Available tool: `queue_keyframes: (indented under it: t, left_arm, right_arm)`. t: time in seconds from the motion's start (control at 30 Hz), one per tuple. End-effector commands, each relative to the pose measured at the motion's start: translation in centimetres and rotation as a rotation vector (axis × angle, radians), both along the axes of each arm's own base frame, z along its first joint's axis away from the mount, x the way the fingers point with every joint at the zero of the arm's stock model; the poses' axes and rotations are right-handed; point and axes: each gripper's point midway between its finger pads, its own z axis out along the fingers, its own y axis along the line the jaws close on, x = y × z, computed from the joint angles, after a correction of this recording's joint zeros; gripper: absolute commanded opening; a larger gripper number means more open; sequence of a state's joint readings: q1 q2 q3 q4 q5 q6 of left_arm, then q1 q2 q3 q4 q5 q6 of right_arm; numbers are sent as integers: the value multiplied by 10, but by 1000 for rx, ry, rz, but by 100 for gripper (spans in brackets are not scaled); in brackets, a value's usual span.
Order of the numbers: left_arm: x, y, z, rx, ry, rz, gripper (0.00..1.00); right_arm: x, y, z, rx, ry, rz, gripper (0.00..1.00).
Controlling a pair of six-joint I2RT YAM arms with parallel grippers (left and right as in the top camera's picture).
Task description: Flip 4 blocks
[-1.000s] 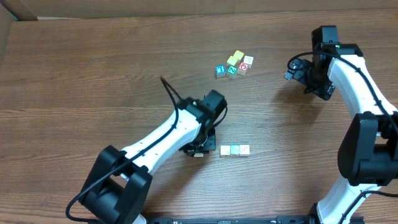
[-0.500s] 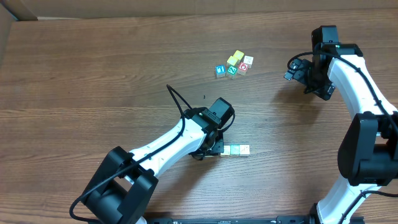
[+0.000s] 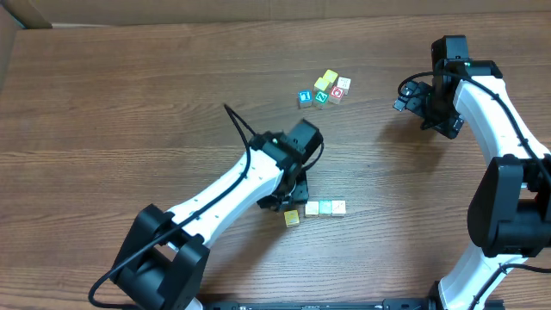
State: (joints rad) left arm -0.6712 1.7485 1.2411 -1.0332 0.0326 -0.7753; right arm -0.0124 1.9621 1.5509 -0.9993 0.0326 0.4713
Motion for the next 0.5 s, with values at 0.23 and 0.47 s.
queue_keyframes:
  t: [0.23,0.47]
  left_arm:
    - [-32,18,1,88,85,-47,4]
    - [-50,20,-34,71,116,-10,4]
  right_arm:
    - [2,-1,2,-1,-9,-8,100]
    - [2,-1,2,-1,-9,-8,100]
